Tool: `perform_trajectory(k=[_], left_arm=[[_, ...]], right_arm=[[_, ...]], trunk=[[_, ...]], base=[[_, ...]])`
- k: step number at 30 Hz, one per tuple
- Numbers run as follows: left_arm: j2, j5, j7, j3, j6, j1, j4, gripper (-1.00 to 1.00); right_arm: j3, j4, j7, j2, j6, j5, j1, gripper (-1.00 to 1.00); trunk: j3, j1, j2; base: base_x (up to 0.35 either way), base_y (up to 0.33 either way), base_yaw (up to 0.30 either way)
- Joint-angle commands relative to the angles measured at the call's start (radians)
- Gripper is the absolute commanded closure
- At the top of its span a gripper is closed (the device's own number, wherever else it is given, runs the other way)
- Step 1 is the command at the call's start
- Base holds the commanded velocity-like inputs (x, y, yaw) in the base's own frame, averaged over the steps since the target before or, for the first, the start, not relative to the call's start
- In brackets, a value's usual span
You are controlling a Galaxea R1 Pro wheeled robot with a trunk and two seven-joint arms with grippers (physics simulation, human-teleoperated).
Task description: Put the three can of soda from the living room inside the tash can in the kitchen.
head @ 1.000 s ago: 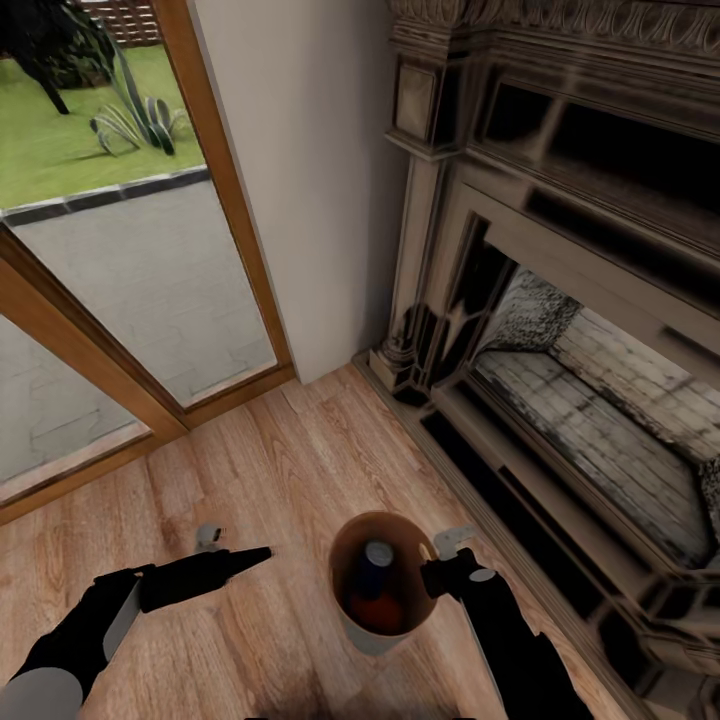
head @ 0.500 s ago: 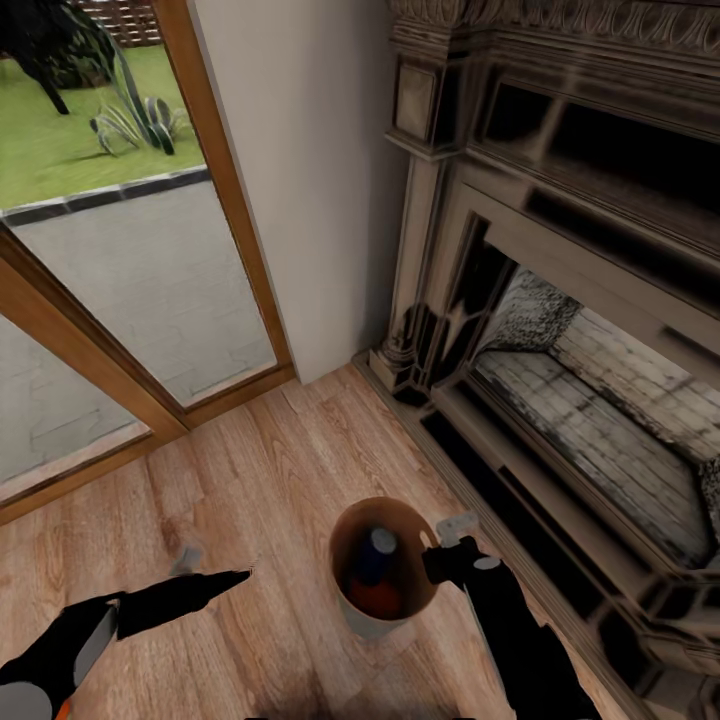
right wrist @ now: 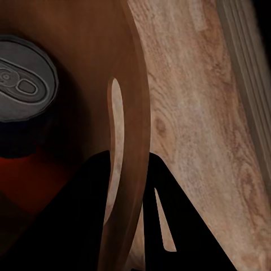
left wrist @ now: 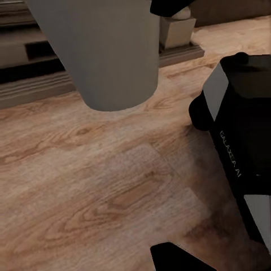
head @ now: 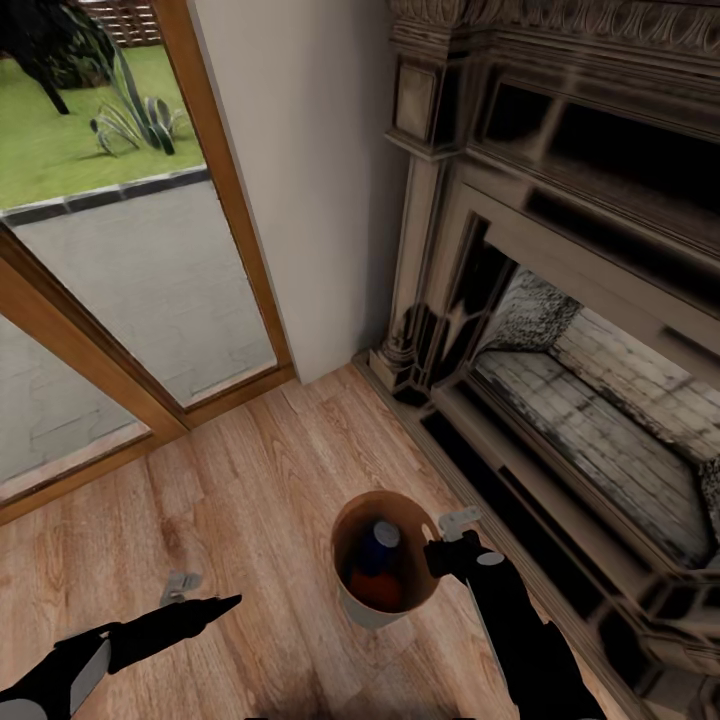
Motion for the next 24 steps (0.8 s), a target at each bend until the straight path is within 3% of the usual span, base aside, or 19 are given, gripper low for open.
perform_trajectory(k=[1,10,14,24], left_arm=[[-0.002,0.0,0.011,0.0,0.0,0.0,0.003,-1.0],[-0.007,-0.002,0.031,-0.001,-0.001,0.0,0.008,-1.0],[-0.021,-0.009,0.033,-0.003,-0.002,0.0,0.007,-1.0],[-0.023,-0.009,0.033,-0.003,-0.002,0.0,0.007,-1.0]], right_arm=[[0.0,0.0,0.004,0.0,0.002,-0.016,0.0,1.0],[0.002,-0.002,0.004,0.0,0.002,-0.016,0.0,1.0],[0.005,-0.002,0.004,0.0,0.001,-0.018,0.0,1.0],[0.005,-0.003,0.005,0.001,0.001,-0.018,0.0,1.0]], trunk=[[0.0,0.0,0.0],[0.001,0.0,0.0],[0.008,0.0,0.0],[0.024,0.0,0.0]], base=[[0.0,0.0,0.0],[0.0,0.0,0.0],[0.0,0.0,0.0],[0.0,0.0,0.0]])
